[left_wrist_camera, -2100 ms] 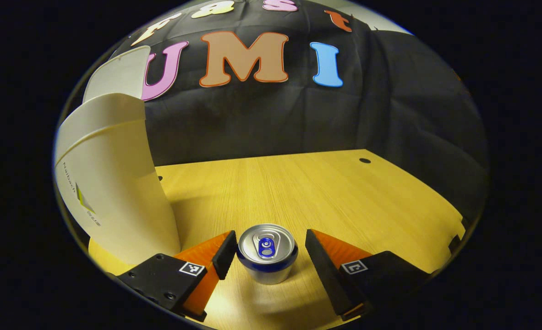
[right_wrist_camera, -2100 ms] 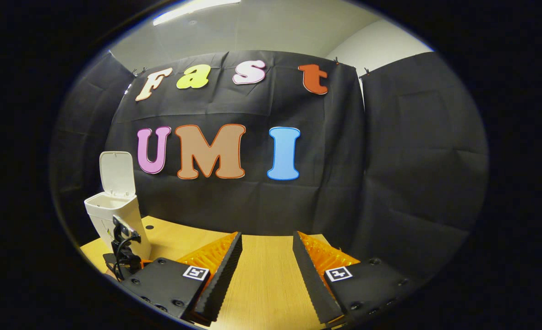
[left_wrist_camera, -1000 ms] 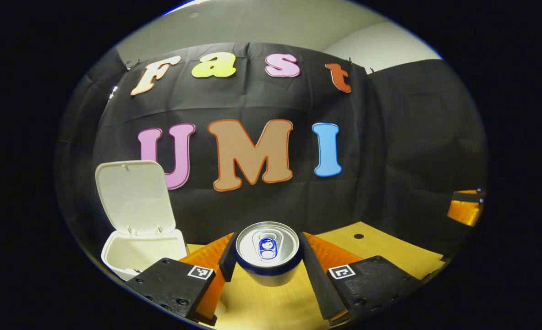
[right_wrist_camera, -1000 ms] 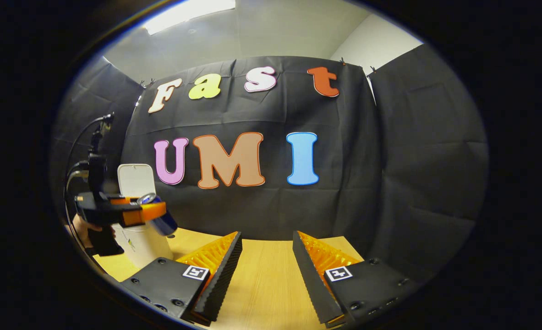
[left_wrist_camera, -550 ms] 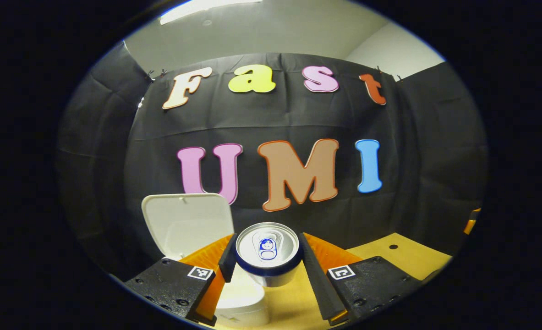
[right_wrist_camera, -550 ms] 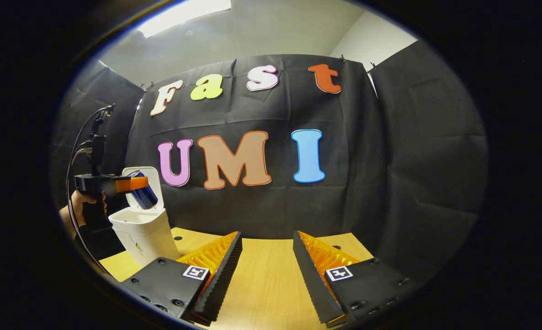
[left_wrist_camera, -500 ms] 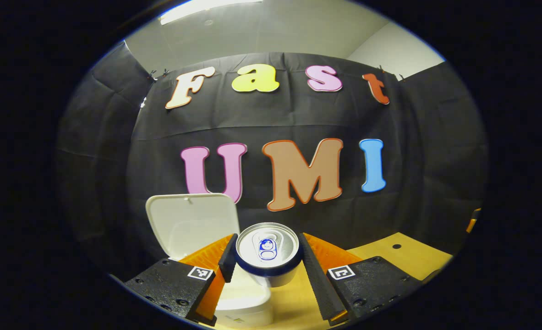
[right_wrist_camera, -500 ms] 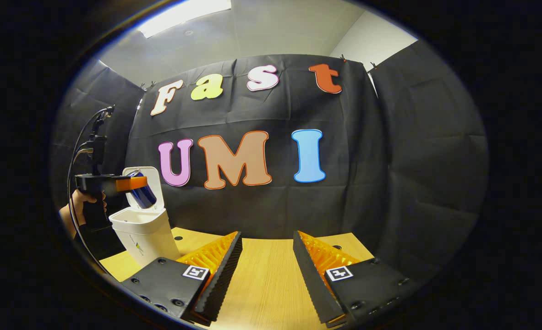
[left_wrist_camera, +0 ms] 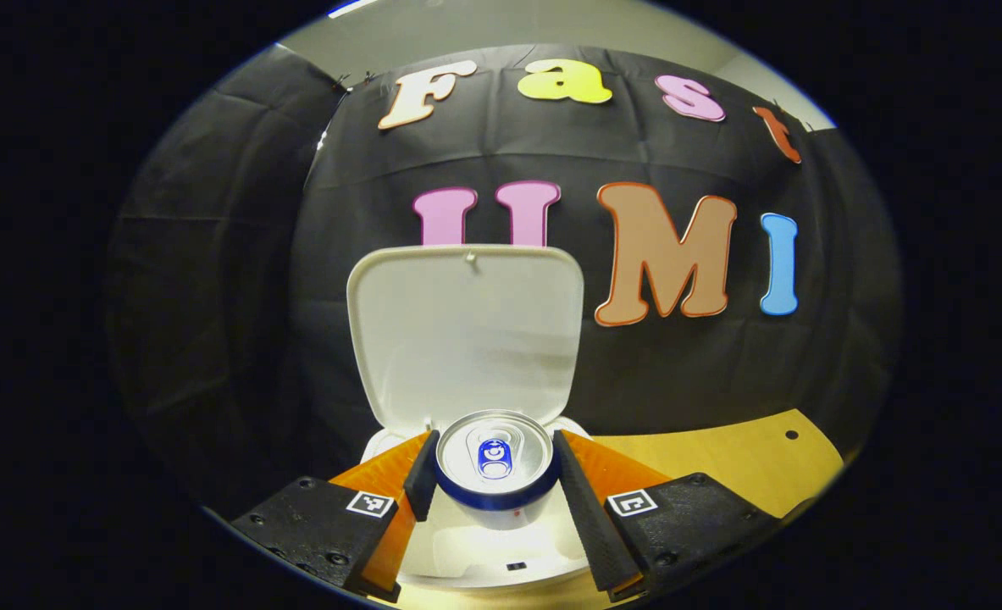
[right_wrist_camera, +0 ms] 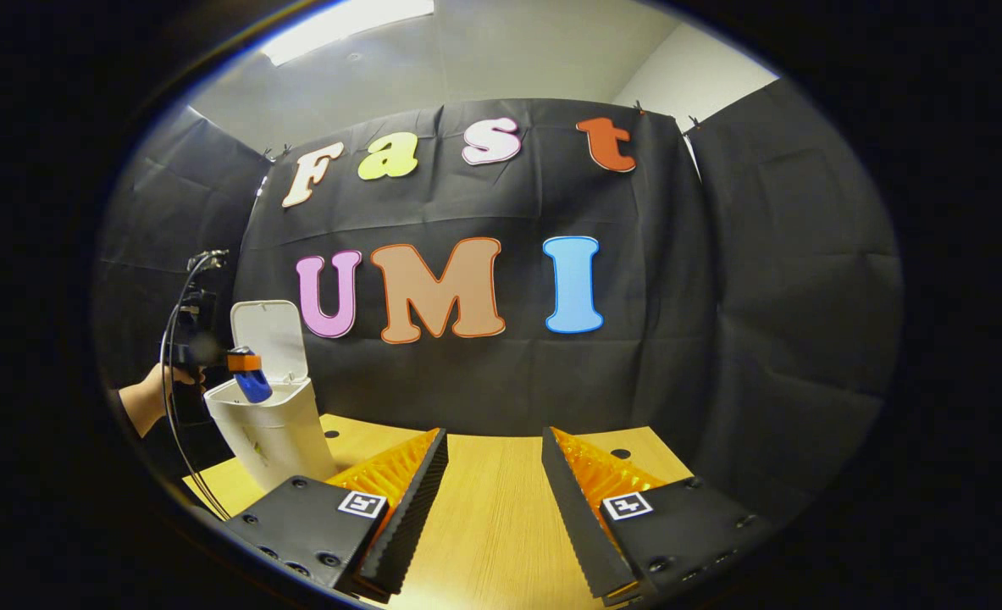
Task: Press the lid of the desktop garbage bin to open it, pick up the crumpled paper on the desktop and throw it into the bin, then pick up the pop can on the desktop and drop it into the bin, and finally close the garbage bin lid.
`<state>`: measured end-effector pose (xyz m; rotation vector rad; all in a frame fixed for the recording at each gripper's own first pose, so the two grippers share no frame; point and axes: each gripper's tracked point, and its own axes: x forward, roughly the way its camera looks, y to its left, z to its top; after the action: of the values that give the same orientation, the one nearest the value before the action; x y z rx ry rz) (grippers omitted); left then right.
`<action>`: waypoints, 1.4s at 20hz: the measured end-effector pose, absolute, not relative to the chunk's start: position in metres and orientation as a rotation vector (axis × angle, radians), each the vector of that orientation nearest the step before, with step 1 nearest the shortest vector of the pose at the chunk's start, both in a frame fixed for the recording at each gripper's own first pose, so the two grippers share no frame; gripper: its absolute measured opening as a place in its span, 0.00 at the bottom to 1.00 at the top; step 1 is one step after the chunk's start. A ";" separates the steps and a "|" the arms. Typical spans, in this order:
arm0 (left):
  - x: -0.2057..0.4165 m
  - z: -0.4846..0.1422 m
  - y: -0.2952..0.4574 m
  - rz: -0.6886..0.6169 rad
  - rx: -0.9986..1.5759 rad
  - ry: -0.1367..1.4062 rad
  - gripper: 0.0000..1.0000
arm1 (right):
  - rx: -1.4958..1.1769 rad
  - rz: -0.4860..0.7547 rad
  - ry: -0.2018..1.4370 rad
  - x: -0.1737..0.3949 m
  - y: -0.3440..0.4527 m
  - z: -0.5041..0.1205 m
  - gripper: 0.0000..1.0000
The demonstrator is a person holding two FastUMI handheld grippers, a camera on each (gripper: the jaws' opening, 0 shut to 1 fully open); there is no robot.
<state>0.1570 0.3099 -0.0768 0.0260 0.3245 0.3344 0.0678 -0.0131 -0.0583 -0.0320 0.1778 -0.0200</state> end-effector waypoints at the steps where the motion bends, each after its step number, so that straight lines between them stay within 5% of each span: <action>1: 0.156 -0.086 0.313 0.343 0.012 0.342 0.76 | -0.034 -0.020 0.177 0.067 -0.012 -0.059 0.77; 10: 0.149 -0.119 0.321 0.378 0.013 0.383 0.78 | -0.040 -0.020 0.188 0.067 -0.012 -0.060 0.77; 11: 0.152 -0.117 0.320 0.381 0.018 0.362 0.94 | -0.043 -0.018 0.186 0.067 -0.011 -0.060 0.77; 28: 0.201 0.105 0.309 0.356 0.132 0.028 0.95 | -0.006 -0.033 0.163 0.071 -0.021 -0.057 0.78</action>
<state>0.2008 0.3092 0.1053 0.1315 0.0281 0.3557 0.0707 -0.0214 -0.0567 -0.0065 0.1633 -0.0328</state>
